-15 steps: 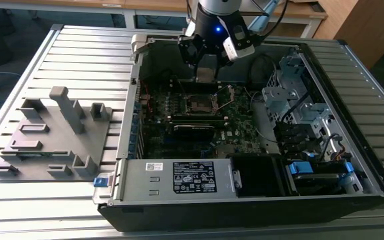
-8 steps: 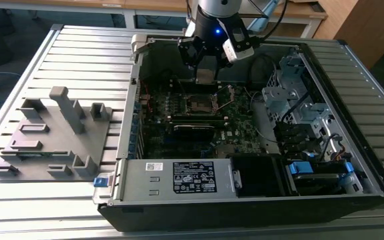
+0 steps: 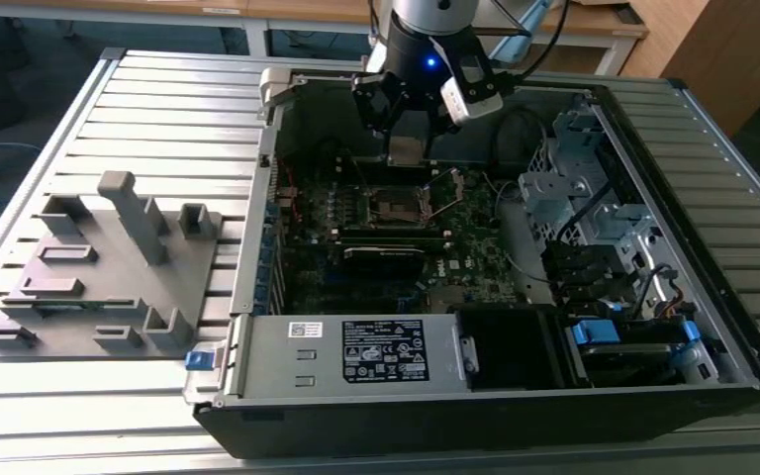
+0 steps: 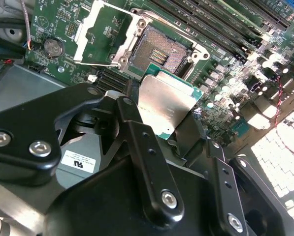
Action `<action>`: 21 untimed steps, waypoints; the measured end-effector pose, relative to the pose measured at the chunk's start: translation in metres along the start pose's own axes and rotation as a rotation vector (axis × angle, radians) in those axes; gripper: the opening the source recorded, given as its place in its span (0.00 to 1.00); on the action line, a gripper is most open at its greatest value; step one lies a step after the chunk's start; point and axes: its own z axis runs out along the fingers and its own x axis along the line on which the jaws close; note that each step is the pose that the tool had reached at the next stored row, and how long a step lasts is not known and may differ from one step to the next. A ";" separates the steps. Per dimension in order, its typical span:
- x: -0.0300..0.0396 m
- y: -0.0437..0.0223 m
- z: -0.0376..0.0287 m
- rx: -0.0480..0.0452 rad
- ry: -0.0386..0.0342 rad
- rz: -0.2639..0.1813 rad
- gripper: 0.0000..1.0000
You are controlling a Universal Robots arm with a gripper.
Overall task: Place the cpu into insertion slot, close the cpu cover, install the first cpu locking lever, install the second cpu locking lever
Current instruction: 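Place the cpu into insertion slot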
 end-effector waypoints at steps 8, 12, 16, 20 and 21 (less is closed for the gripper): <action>0.0000 0.0000 0.0004 -0.0003 -0.0022 0.025 0.54; 0.0000 0.0000 0.0005 -0.0004 -0.0030 0.033 0.54; 0.0000 0.0000 0.0005 -0.0003 -0.0030 0.033 0.54; 0.0000 0.0000 0.0005 -0.0005 -0.0030 0.033 0.54; 0.0000 0.0000 0.0005 -0.0004 -0.0030 0.033 0.54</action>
